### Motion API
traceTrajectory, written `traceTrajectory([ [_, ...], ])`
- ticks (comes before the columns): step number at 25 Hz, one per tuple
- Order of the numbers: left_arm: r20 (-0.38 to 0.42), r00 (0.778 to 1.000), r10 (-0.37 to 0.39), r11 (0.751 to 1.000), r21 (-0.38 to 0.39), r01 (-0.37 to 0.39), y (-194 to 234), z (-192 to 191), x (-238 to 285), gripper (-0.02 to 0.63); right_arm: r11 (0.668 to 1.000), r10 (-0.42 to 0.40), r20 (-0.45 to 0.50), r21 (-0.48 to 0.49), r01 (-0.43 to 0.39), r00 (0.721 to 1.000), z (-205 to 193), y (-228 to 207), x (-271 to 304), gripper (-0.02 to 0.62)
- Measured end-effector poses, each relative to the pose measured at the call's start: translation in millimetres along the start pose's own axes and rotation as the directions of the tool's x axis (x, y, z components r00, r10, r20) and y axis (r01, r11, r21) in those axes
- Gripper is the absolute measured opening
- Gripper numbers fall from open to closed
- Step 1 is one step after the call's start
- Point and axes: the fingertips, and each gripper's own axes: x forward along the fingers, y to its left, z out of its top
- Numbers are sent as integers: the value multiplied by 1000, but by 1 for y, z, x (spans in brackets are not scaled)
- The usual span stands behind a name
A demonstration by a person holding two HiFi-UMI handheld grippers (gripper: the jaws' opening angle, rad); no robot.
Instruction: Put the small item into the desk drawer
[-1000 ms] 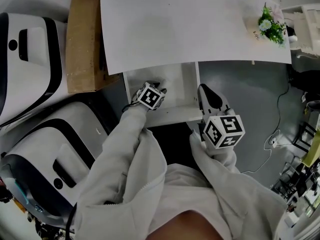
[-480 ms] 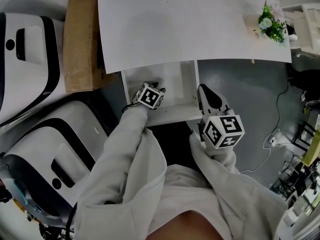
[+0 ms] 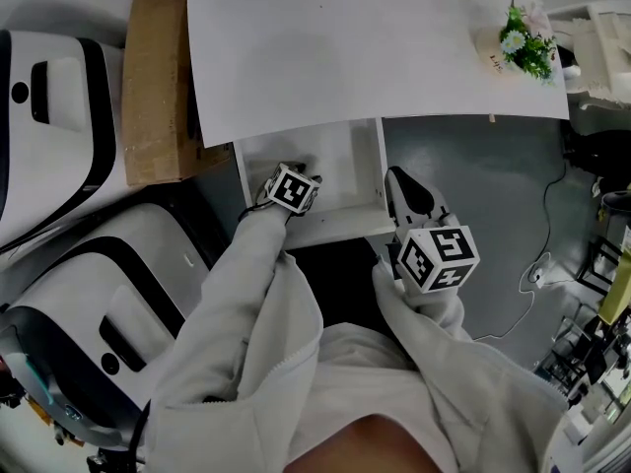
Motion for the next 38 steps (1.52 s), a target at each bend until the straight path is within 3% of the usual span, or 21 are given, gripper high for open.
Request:
traceTrajectory([
  [6, -44, 999, -17, 1000, -14, 16, 1, -4, -8, 298, 1000, 8, 25, 3, -8, 1000, 3, 3, -4, 40],
  [13, -13, 994, -106, 994, -41, 106, -12, 3, -36, 324, 999, 32, 63, 1, -32, 997, 4, 4, -17, 40],
  [19, 97, 982, -163, 983, -69, 170, -32, 23, -86, 324, 996, 83, 105, -31, -80, 991, 14, 14, -30, 40],
  [25, 184, 971, -155, 986, -28, 163, -65, 33, -134, 324, 991, 129, 124, -46, -125, 984, 16, 22, -52, 40],
  [29, 261, 956, -129, 992, 42, 123, -80, 50, -166, 324, 984, 170, 158, -74, -160, 973, 27, 26, -53, 40],
  [33, 365, 923, -121, 993, 56, 108, -97, 62, -201, 324, 976, 210, 180, -96, -195, 961, 35, 31, -55, 40],
  [38, 538, 834, -123, 990, 8, 141, -116, 74, -254, 322, 964, 254, 184, -131, -233, 950, 45, 42, -61, 40],
])
